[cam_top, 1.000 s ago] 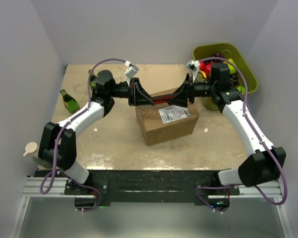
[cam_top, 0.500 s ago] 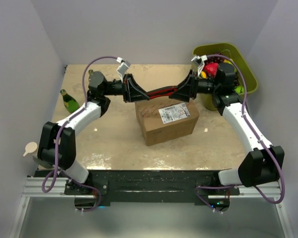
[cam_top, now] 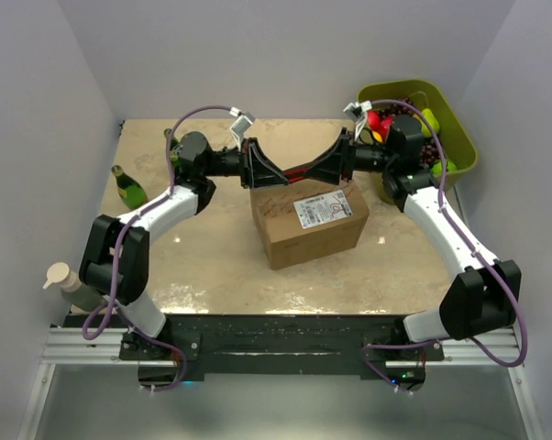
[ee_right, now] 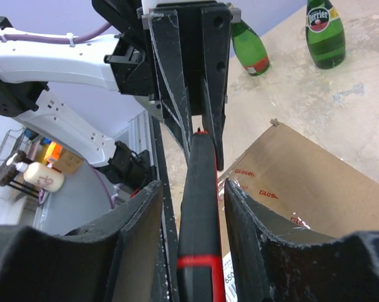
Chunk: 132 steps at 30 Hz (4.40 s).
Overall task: Unpack the express box
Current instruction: Adjust the knife, then cut the express box at the center of the board.
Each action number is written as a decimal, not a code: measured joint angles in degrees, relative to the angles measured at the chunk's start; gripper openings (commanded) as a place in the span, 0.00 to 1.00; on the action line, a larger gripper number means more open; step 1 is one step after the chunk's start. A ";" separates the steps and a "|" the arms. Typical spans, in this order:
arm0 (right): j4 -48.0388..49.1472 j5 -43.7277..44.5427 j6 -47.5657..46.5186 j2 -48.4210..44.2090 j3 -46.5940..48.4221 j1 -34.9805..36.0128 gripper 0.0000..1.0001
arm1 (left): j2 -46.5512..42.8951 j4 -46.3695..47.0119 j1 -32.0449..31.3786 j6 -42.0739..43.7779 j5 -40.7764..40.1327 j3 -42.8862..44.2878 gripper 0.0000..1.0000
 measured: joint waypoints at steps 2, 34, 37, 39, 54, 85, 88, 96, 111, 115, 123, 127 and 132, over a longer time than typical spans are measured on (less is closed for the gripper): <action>0.09 0.17 -0.26 -0.04 0.02 0.22 0.39 | 0.00 0.02 -0.59 -0.09 -0.24 0.00 0.00; -23.28 -1.86 -19.41 -0.17 10.56 -8.74 0.00 | -1.09 -30.21 -0.59 27.26 -12.26 6.01 1.00; -27.10 -1.38 -21.94 -0.15 14.60 -14.88 0.00 | -2.54 -37.46 -0.44 35.15 -17.68 7.45 1.00; -31.28 0.63 -23.93 0.61 18.69 -18.51 0.00 | -3.76 -42.21 -0.90 40.81 -21.68 8.33 1.00; -34.07 14.34 -20.09 -1.97 14.14 -31.19 0.00 | -5.64 -58.69 -30.25 78.62 -45.35 11.45 1.00; -32.02 12.72 -12.02 -11.74 -1.53 -29.68 0.00 | -17.33 -53.11 -27.21 85.90 -54.07 5.92 1.00; -31.76 13.66 -9.31 -12.02 -3.61 -29.62 0.00 | -12.50 -51.49 -25.90 79.52 -53.16 9.40 1.00; -27.98 13.49 -2.03 -9.75 -5.44 -29.24 0.00 | -5.46 -56.96 -22.69 73.02 -43.28 8.57 1.00; -24.57 15.43 0.35 -6.03 -5.44 -25.46 0.00 | -2.80 -57.81 -22.32 72.11 -40.17 9.20 1.00; -24.06 16.46 0.35 -6.05 -5.64 -24.57 0.00 | -2.82 -57.81 -22.32 72.11 -40.26 9.20 0.99; -24.04 18.18 0.37 -6.08 -5.73 -24.72 0.00 | -2.82 -57.81 -22.32 72.08 -40.28 9.20 0.99; -24.11 19.32 0.33 -6.08 -5.70 -24.90 0.00 | -2.82 -57.83 -22.32 72.11 -40.46 9.20 1.00; -24.35 19.52 0.33 -6.08 -5.70 -24.90 0.00 | -2.82 -57.83 -22.34 72.15 -40.63 9.20 1.00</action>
